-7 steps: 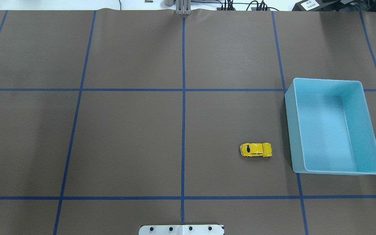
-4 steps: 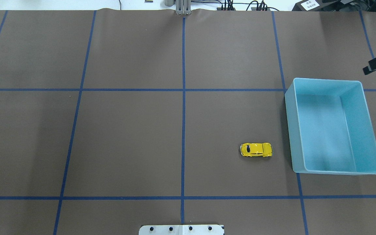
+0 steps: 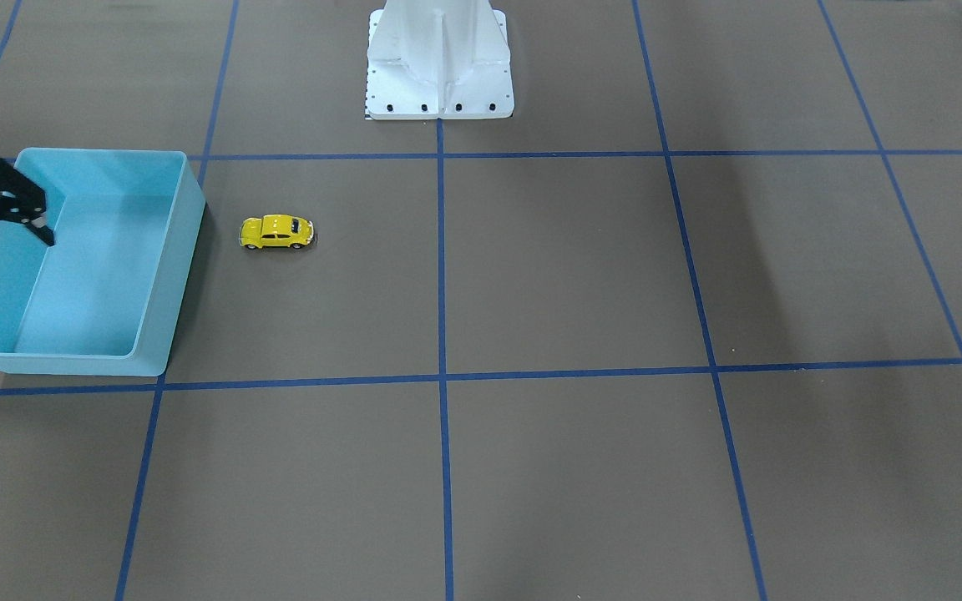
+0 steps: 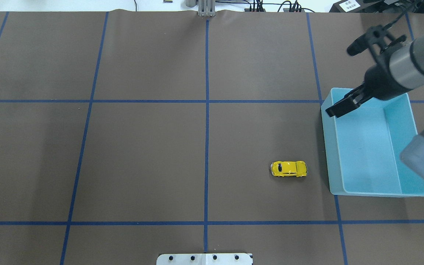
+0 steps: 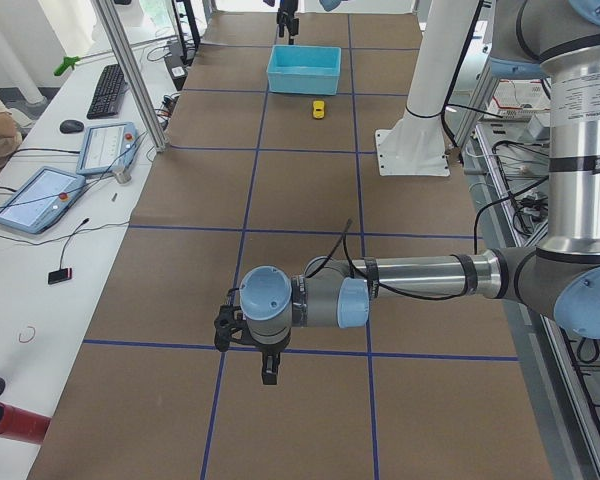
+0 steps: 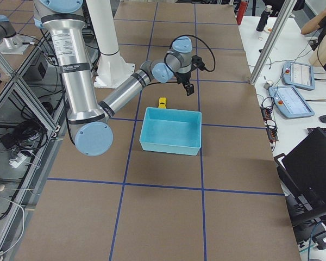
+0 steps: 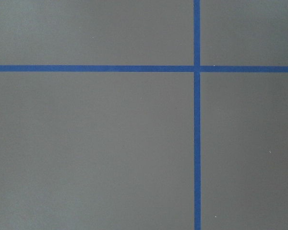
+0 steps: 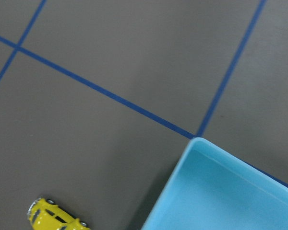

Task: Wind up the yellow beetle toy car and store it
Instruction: 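Move the right gripper over the bin down to the yellow car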

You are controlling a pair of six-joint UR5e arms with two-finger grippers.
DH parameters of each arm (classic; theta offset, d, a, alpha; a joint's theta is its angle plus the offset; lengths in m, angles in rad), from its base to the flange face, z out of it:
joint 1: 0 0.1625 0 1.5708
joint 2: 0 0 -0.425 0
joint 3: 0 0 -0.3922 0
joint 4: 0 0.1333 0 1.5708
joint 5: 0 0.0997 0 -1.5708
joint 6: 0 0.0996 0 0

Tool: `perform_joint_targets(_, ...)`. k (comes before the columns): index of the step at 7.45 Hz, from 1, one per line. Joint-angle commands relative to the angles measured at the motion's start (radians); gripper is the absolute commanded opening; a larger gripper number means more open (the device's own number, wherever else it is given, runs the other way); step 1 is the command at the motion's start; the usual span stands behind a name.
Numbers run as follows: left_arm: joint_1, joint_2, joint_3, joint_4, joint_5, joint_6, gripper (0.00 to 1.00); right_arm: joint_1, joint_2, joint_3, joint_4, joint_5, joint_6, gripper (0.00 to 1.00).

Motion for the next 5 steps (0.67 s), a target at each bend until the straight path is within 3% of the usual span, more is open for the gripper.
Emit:
perform_joint_targets(1,0.0,0.003,0.0,0.0,0.0,0.0,1.0,-0.222,-0.001,0.074,0.0,-0.189,-0.108,1.0)
perform_joint_targets(3,0.0,0.003,0.0,0.0,0.0,-0.001,1.0,-0.301,-0.048,0.071,0.015,-0.326,-0.342,1.0)
perform_joint_targets(5,0.0,0.003,0.0,0.0,0.0,-0.001,1.0,-0.322,-0.157,0.042,0.206,-0.335,-0.559,0.99)
